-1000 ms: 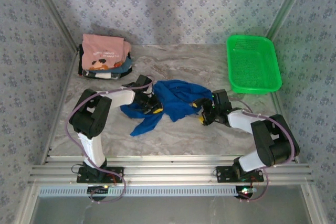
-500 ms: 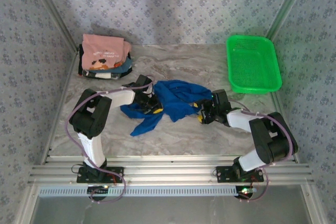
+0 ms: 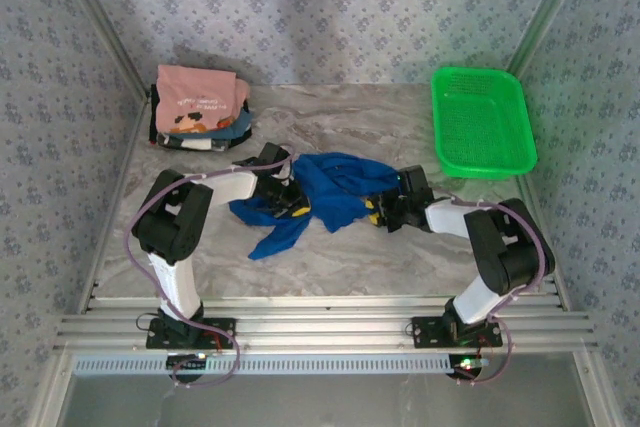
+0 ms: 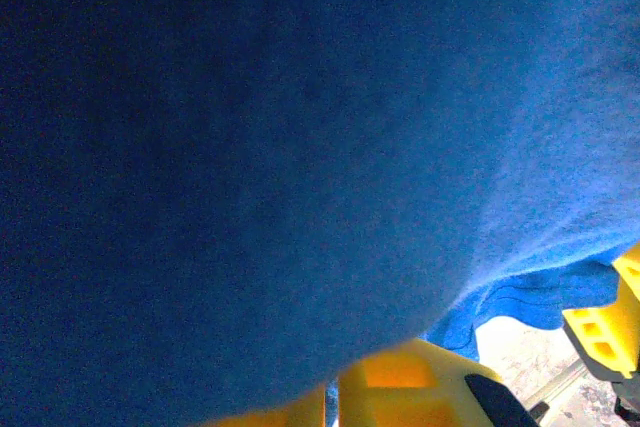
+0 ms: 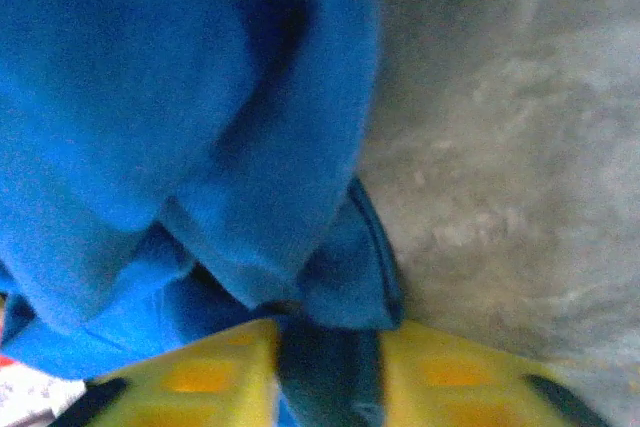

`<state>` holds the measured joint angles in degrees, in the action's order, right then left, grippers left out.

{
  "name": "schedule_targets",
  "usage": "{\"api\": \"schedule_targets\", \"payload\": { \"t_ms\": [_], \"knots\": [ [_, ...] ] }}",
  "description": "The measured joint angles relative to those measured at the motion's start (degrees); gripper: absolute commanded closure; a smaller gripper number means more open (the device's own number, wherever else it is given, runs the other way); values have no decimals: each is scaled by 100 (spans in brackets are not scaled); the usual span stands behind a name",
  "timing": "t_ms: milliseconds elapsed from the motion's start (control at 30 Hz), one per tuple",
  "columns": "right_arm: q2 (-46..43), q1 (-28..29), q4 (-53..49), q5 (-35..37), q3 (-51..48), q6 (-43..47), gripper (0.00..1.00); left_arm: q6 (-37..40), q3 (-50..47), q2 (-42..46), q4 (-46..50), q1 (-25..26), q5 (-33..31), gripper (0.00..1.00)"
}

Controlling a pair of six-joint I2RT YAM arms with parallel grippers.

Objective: Fold and stack the t-shirts

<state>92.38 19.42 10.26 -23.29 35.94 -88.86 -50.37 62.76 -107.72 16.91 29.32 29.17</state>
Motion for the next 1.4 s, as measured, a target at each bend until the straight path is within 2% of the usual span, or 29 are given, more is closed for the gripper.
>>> {"api": "schedule_targets", "payload": {
  "t_ms": [100,200,233,300,400,500,733,900,1067,1400],
  "knots": [
    [170,20,188,17,72,105,99,0,-11,0,-15,-13,15,91],
    [170,-7,179,72,192,212,100,4,-22,2,-35,-50,52,87],
    [160,-20,155,83,236,262,100,9,-22,2,-35,-63,68,83],
    [48,-74,-70,114,389,494,100,90,-13,48,-9,-107,116,61],
    [-234,-195,-522,129,695,909,100,74,35,315,144,-201,131,38],
    [-564,-319,-994,146,1027,1375,100,9,149,813,372,-380,125,28],
    [-1207,-643,-1899,142,1401,2304,100,-7,46,2557,903,-1045,-70,23],
    [-1554,-1012,-2441,-61,1589,2848,100,-227,-1202,3362,955,-1676,-273,23],
    [-1738,-1298,-2728,-315,1897,3204,100,-485,-1906,3198,859,-1768,-476,23],
    [-1773,-1329,-2857,-505,1908,3322,100,-824,-1932,2232,17,-1755,-391,29]
  ]
}}
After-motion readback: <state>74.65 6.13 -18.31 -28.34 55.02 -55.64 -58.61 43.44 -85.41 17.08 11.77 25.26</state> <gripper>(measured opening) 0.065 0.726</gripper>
